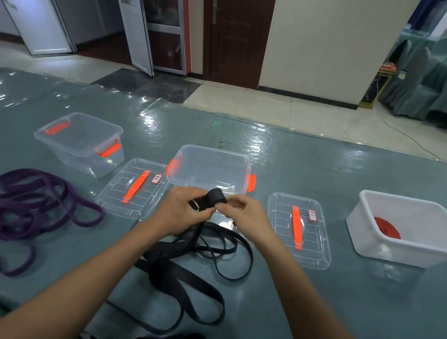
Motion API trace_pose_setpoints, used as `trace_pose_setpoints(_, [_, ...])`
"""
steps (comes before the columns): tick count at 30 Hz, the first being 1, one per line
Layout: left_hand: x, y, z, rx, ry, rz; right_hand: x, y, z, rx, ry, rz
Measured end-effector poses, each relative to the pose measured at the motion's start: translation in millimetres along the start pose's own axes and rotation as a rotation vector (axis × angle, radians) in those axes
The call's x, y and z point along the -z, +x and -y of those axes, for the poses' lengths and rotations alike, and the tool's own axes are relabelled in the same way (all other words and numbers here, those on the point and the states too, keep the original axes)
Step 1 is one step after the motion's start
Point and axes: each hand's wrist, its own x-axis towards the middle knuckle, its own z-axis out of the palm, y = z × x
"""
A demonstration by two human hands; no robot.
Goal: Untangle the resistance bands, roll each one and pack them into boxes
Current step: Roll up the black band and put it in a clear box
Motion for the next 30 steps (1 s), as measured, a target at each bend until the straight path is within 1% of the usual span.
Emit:
trace_pose_setpoints(2, [4.5,2.4,5.5,0.061,0.026,0.094,4.8,1.4,-0.5,0.206,-0.158,-0.046])
trace_pose_setpoints(4, [8.8,4.2,5.6,0.104,0.014,0.176,9.7,2.6,4.0,0.427,-0.394,0.029])
trace_pose_setpoints(5, [10.4,5.1,4.3,0.115,0.005,0.213,11.5,4.3,5.3,0.498,-0.506,0.087])
trace_pose_setpoints(6, [11.8,6.3,2.6,0.123,-0.001,0.249,13.0,6.1,6.2,0.529,-0.567,0.123])
trace_pose_setpoints(7, [13.2,7.4,-0.1,0.127,-0.011,0.275,13.6,7.0,6.0,0.511,-0.561,0.124])
trace_pose_setpoints(8, [14.4,8.3,-3.0,0.132,-0.038,0.284,14.4,5.8,5.9,0.456,-0.490,0.102])
trace_pose_setpoints(10, [15.2,9.8,-9.6,0.152,-0.138,0.242,15.9,0.8,8.0,0.299,-0.204,0.044])
trace_pose_setpoints(14, [2.7,11.4,-27.6,0.227,-0.385,0.031,9.3,-6.9,12.4,0.107,0.384,-0.038])
trace_pose_setpoints(16, [-8.7,9.7,-32.7,0.281,-0.542,-0.049,3.4,-6.7,12.7,0.036,0.598,-0.060])
trace_pose_setpoints(19, [-22.5,5.1,-31.7,0.326,-0.662,-0.098,-2.0,-7.5,9.0,-0.034,0.810,-0.061])
trace_pose_setpoints(22, [-27.0,-0.7,-32.1,0.335,-0.686,-0.101,-5.2,-9.4,2.7,-0.077,0.902,-0.062])
trace_pose_setpoints(24, [-24.6,-3.6,-32.6,0.325,-0.657,-0.081,-7.0,-12.7,0.6,-0.066,0.847,-0.047])
trace_pose_setpoints(25, [-20.7,-4.3,-31.1,0.321,-0.628,-0.062,-7.1,-14.6,0.4,-0.044,0.764,-0.039])
trace_pose_setpoints(26, [-15.4,-4.3,-28.3,0.318,-0.593,-0.025,-5.8,-16.8,1.1,-0.007,0.624,-0.034])
trace_pose_setpoints(27, [-9.1,-3.6,-23.9,0.310,-0.537,0.039,-3.2,-18.1,1.2,0.049,0.416,-0.042])
trace_pose_setpoints(29, [5.1,-1.2,-15.8,0.281,-0.360,0.223,3.7,-19.2,1.6,0.214,-0.103,-0.064])
trace_pose_setpoints(30, [11.1,0.1,-14.0,0.268,-0.291,0.310,6.5,-19.6,3.2,0.315,-0.316,-0.033])
